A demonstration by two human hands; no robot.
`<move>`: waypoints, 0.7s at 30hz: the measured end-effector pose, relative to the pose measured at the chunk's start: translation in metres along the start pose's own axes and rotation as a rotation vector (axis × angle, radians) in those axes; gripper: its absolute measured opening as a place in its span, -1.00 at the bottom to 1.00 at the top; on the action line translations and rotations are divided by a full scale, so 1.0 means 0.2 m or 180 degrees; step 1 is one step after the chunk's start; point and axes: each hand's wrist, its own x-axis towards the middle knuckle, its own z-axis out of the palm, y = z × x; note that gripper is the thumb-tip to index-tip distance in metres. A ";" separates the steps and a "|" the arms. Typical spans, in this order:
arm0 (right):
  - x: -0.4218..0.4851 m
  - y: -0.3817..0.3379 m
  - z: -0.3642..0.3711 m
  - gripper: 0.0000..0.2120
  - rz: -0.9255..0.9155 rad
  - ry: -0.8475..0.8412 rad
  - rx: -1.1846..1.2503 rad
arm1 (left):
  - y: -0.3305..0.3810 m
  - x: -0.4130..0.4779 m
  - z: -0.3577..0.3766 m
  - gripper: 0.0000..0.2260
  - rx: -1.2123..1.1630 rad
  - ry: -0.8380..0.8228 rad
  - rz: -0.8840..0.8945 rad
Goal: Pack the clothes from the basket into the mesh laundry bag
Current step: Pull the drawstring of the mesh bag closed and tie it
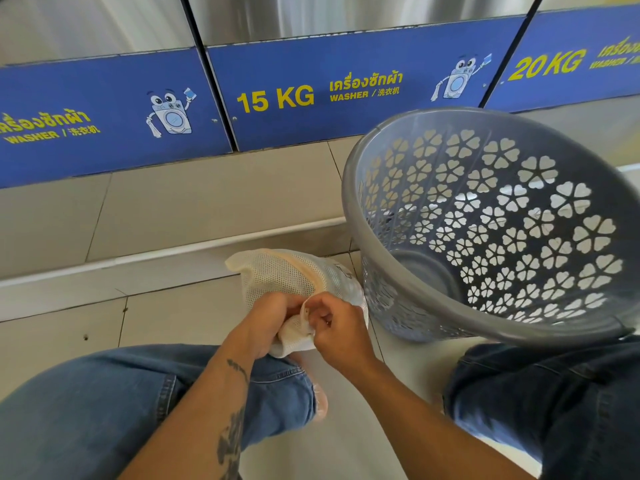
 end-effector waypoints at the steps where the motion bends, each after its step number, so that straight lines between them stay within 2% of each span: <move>1: -0.01 0.01 0.00 -0.75 -0.0012 -0.0036 -0.0005 | 0.01 0.01 0.01 -0.80 -0.0077 0.0030 0.0010; 5: -0.02 0.03 0.01 -0.69 0.0108 -0.0112 0.0117 | 0.02 0.05 0.03 -0.76 -0.0069 0.0106 0.0065; 12: -0.05 0.05 0.03 -0.62 0.0226 -0.0221 0.0113 | 0.05 0.10 0.03 -0.87 -0.0086 0.0389 0.0035; 16: -0.08 0.10 0.06 -0.62 0.0177 -0.0327 -0.0093 | 0.03 0.16 0.02 -0.80 0.0030 0.0495 0.0255; 19: -0.12 0.13 0.07 -0.71 0.0127 -0.0892 -0.0654 | 0.07 0.17 0.02 -0.85 -0.0203 0.0513 0.0239; 21: -0.18 0.14 0.09 -0.71 0.0343 -0.1082 -0.0620 | 0.10 0.16 0.03 -0.86 -0.0355 0.0544 0.0291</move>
